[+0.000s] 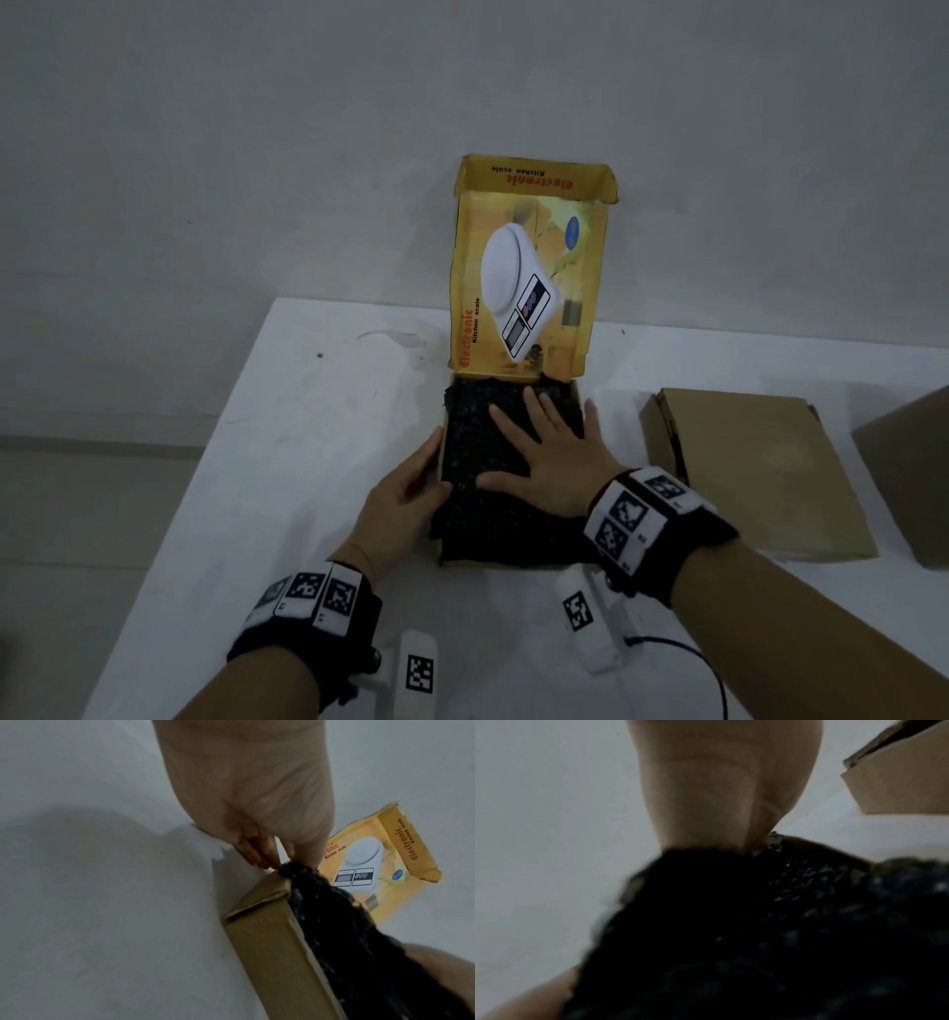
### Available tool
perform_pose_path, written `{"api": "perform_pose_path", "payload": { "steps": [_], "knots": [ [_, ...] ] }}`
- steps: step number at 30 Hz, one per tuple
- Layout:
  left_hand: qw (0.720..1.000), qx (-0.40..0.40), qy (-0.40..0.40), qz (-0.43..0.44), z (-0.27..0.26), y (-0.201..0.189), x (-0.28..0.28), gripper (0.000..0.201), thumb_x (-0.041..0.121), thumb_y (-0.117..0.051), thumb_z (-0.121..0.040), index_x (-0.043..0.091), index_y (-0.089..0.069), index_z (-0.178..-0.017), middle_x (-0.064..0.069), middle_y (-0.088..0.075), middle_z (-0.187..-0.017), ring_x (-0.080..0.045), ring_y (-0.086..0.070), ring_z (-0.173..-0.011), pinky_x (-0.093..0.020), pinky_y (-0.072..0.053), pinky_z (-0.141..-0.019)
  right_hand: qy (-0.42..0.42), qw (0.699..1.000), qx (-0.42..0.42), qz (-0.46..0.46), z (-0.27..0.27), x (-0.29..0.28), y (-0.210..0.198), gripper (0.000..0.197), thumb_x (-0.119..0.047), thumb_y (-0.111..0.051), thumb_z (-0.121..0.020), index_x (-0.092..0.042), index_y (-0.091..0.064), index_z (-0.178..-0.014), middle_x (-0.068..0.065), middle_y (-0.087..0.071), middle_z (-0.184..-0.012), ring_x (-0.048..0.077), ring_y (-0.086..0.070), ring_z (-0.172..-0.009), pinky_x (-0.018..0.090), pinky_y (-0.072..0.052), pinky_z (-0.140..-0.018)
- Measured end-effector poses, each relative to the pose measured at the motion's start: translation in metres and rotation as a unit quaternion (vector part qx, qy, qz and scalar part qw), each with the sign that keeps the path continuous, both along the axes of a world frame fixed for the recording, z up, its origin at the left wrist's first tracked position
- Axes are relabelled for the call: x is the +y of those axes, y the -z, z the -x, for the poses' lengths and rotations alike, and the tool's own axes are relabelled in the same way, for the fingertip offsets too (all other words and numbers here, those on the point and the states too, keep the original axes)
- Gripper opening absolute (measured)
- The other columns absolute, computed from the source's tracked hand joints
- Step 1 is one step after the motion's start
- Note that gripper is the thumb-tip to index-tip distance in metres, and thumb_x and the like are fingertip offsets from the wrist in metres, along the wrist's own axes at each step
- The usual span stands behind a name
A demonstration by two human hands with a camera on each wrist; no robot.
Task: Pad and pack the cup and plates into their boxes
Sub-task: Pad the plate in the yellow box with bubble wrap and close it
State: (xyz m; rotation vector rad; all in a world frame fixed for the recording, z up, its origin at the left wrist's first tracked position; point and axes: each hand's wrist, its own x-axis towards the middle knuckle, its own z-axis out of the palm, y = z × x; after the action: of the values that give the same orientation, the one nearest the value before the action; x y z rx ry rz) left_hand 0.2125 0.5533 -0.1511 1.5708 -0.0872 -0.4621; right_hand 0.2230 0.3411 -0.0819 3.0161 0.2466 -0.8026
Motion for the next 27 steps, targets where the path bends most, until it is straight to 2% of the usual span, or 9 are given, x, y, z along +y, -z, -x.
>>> {"api": "perform_pose_path", "payload": {
  "steps": [3,5,8,10,12,17,22,25,27],
  "knots": [
    [0.999,-0.044,-0.005,-0.027,0.004,0.0,-0.006,0.065,0.032,-0.058,-0.082,0.035,-0.036,-0.142,0.018,-0.046,-0.141,-0.002,-0.043,-0.131,-0.034,-0.039,-0.108,-0.06,0.997,-0.005,0.056,0.005,-0.013,0.012,0.109,-0.087,0.029,-0.041,-0.04,0.028,-0.139,0.001,0.03,-0.154,0.017,0.029,-0.14,0.062,0.022,-0.105],
    [0.996,-0.076,-0.011,-0.04,0.006,-0.002,-0.01,0.061,0.025,-0.053,-0.083,0.036,-0.034,-0.14,0.033,-0.047,-0.133,0.008,-0.044,-0.126,-0.023,-0.04,-0.106,-0.06,0.997,-0.006,0.046,0.006,-0.013,0.014,0.11,-0.086,0.032,-0.04,-0.039,0.027,-0.14,0.002,0.03,-0.154,0.017,0.031,-0.138,0.061,0.023,-0.105],
    [0.992,-0.104,-0.007,-0.065,0.007,-0.003,-0.012,0.061,0.024,-0.05,-0.083,0.035,-0.032,-0.141,0.049,-0.045,-0.12,0.017,-0.044,-0.119,-0.01,-0.04,-0.098,-0.015,0.998,0.061,-0.025,0.001,-0.021,-0.004,0.098,-0.091,-0.011,-0.063,-0.043,0.022,-0.142,-0.001,0.031,-0.153,0.015,0.029,-0.14,0.06,0.023,-0.107],
    [0.99,-0.116,-0.011,-0.076,0.006,-0.001,-0.011,0.062,0.024,-0.05,-0.082,0.035,-0.031,-0.141,0.052,-0.044,-0.118,0.02,-0.043,-0.117,-0.006,-0.038,-0.095,-0.025,0.993,0.102,-0.051,0.0,-0.034,-0.018,0.111,-0.088,-0.041,-0.063,-0.044,0.025,-0.141,-0.002,0.033,-0.152,0.015,0.029,-0.14,0.06,0.023,-0.106],
    [0.99,-0.116,-0.012,-0.08,0.005,0.0,-0.011,0.063,0.025,-0.05,-0.082,0.034,-0.032,-0.142,0.052,-0.043,-0.119,0.019,-0.042,-0.118,-0.007,-0.038,-0.096,-0.088,0.992,0.095,0.014,0.003,-0.044,-0.018,0.126,-0.085,-0.054,-0.057,-0.04,0.027,-0.141,-0.001,0.035,-0.15,0.017,0.03,-0.139,0.063,0.022,-0.105],
    [0.989,-0.118,-0.013,-0.091,0.006,-0.002,-0.014,0.063,0.025,-0.049,-0.082,0.035,-0.031,-0.141,0.054,-0.042,-0.116,0.023,-0.042,-0.115,-0.004,-0.038,-0.094,-0.143,0.984,0.017,0.107,0.011,-0.042,-0.001,0.133,-0.084,-0.057,-0.057,-0.03,0.03,-0.142,0.008,0.035,-0.151,0.026,0.03,-0.14,0.065,0.018,-0.104],
    [0.986,-0.121,-0.011,-0.113,0.007,-0.007,-0.014,0.061,0.028,-0.048,-0.083,0.04,-0.03,-0.14,0.056,-0.043,-0.112,0.026,-0.043,-0.11,0.0,-0.037,-0.087,-0.002,0.995,0.055,-0.083,-0.001,-0.055,-0.032,0.135,-0.071,-0.072,-0.055,-0.038,0.026,-0.142,0.0,0.031,-0.152,0.019,0.028,-0.14,0.063,0.016,-0.109],
    [0.986,-0.112,-0.021,-0.118,0.007,-0.009,-0.015,0.057,0.032,-0.047,-0.084,0.048,-0.031,-0.136,0.058,-0.043,-0.109,0.03,-0.042,-0.105,-0.003,-0.036,-0.088,0.099,0.982,-0.012,-0.162,-0.01,-0.068,-0.049,0.107,-0.047,-0.069,-0.078,-0.035,0.012,-0.148,-0.001,0.019,-0.157,0.018,0.016,-0.145,0.056,0.005,-0.115],
    [0.99,-0.09,-0.036,-0.098,0.006,-0.008,-0.015,0.052,0.029,-0.052,-0.087,0.054,-0.037,-0.13,0.053,-0.046,-0.113,0.027,-0.043,-0.109,-0.014,-0.036,-0.097,0.135,0.971,-0.051,-0.189,-0.009,-0.069,-0.046,0.084,-0.028,-0.061,-0.085,-0.034,-0.006,-0.149,0.001,0.007,-0.16,0.019,0.006,-0.147,0.053,-0.006,-0.117]
  ]
}}
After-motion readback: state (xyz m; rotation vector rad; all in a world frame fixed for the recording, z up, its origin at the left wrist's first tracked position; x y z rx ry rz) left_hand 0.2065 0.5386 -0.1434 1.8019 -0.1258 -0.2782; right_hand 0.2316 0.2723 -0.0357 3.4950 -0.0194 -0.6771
